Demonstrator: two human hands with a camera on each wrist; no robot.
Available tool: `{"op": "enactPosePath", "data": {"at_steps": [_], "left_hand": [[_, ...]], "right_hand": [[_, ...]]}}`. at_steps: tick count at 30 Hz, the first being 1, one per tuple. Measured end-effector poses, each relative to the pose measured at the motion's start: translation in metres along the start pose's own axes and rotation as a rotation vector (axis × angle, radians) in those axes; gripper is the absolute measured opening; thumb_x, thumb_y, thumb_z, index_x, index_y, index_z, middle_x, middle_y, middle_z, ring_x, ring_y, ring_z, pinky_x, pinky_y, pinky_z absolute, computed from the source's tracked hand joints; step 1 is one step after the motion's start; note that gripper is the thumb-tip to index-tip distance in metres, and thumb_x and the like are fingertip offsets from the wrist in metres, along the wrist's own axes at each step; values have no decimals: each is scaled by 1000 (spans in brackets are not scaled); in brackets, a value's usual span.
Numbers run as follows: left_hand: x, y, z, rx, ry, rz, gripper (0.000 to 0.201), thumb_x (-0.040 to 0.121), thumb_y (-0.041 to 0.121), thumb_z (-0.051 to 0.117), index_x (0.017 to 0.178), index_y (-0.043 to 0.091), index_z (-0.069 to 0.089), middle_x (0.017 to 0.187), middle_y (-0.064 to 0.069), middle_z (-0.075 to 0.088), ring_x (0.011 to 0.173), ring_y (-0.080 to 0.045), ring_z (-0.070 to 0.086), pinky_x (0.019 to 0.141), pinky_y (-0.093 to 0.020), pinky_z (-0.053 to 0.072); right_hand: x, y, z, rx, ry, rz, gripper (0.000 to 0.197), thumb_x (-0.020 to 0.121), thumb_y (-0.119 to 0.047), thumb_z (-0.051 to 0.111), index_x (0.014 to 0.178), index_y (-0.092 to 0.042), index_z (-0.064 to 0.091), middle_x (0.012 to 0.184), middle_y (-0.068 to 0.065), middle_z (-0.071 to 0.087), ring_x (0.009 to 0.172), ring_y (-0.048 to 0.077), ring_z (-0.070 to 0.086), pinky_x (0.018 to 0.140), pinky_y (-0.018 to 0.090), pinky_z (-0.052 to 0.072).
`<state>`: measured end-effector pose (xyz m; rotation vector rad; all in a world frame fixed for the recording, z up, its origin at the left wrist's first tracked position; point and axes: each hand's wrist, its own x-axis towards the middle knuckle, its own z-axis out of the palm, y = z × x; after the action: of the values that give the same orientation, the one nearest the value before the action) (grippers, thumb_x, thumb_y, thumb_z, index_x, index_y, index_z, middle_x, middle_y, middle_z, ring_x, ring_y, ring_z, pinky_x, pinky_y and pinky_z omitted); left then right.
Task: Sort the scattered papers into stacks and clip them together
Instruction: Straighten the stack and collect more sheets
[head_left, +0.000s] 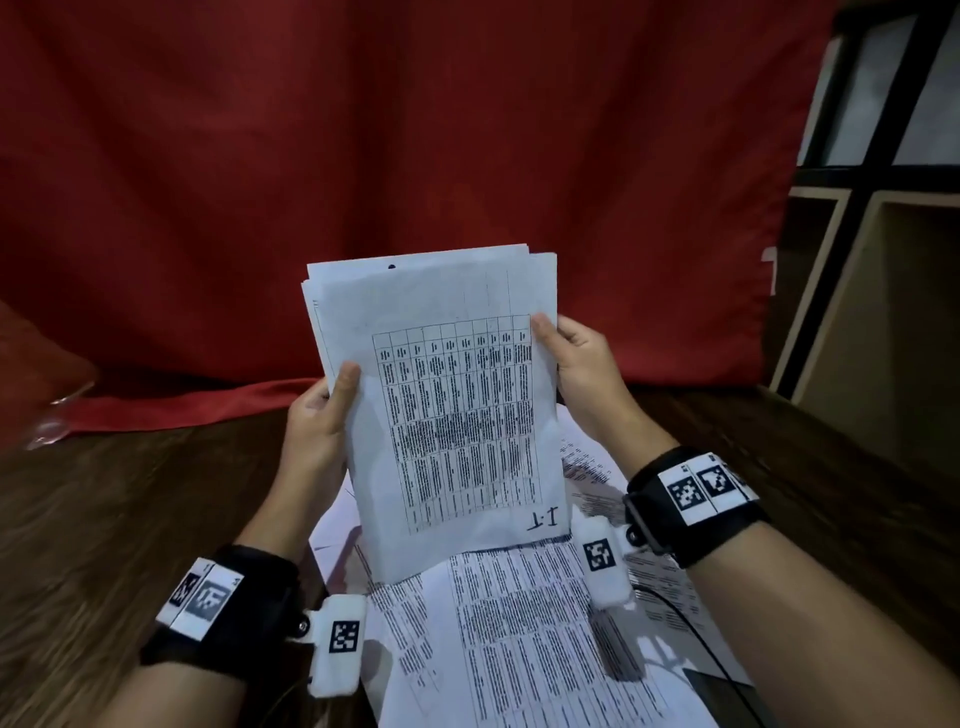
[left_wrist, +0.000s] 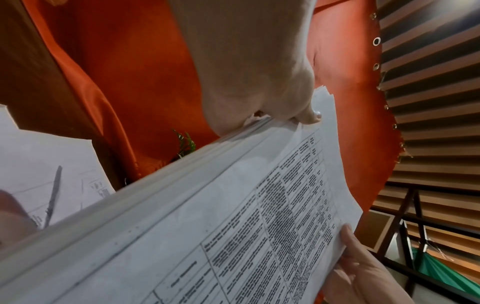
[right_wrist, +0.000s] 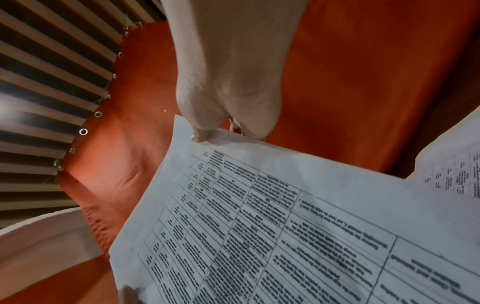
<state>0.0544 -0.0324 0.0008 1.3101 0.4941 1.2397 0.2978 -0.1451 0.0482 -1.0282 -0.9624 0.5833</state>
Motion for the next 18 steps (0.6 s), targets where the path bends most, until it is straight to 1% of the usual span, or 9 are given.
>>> {"op": "enactPosePath", "data": {"at_steps": [2,4,6,8,10,12,15,16,18], "left_hand": [[-1,1,2,-9,21,-20,53,71,67,78,96,20,83,113,-11,82,95,-24,80,90,-42,66],[-2,1,4,-18,40,-32,43,75,60,74,89,21,84,107,-10,82,87,-21,80,84,-40,66],[-2,1,5,-26,49,-28,38,80,56,72,88,20,83,101,-8,83,81,-19,80,77,-37,68],[-3,1,6,-48,40,-17,34,87,48,68,93,16,78,94,-5,83,77,-17,79,69,-33,67],[-4,1,8,-60,44,-10,33,89,44,66,96,13,75,87,-2,83,72,-15,78,64,-29,65],[-4,2,8,-57,56,-9,33,89,43,66,95,12,75,84,-2,83,70,-14,78,62,-28,64],[-5,2,8,-54,54,-27,32,89,44,66,86,17,83,90,-4,83,74,-16,79,65,-29,65],[-5,2,9,-54,49,-30,32,90,44,66,83,19,84,91,-5,84,75,-17,80,66,-30,66],[-6,3,10,-64,41,-29,33,90,44,65,85,18,85,96,-7,84,80,-19,81,70,-32,67]], "right_hand": [[0,0,-2,4,-10,-22,34,91,-38,67,106,-9,74,112,19,74,106,35,69,100,56,52],[0,1,-3,-19,8,-57,18,96,-26,65,102,-10,72,103,13,75,96,29,68,94,49,53],[0,3,-4,-72,43,-93,9,95,-17,68,98,-9,67,93,9,70,88,24,63,87,46,52],[-1,5,-6,-115,78,-92,10,91,-14,72,93,-9,63,86,4,68,83,21,62,80,42,54],[-1,6,-8,-130,98,-77,13,91,-13,72,85,-11,61,78,-1,67,75,15,64,70,34,55],[1,7,-12,-126,104,-52,16,91,-16,72,81,-11,61,77,3,65,71,16,62,62,33,51],[4,8,-19,-115,96,-24,16,92,-23,72,83,-11,66,82,12,62,75,25,57,65,37,43],[5,8,-22,-112,96,-25,15,92,-23,72,83,-12,68,83,13,62,75,25,56,66,37,43],[6,7,-26,-88,92,-35,14,92,-23,71,86,-10,71,86,12,64,79,24,58,71,38,47]]}}
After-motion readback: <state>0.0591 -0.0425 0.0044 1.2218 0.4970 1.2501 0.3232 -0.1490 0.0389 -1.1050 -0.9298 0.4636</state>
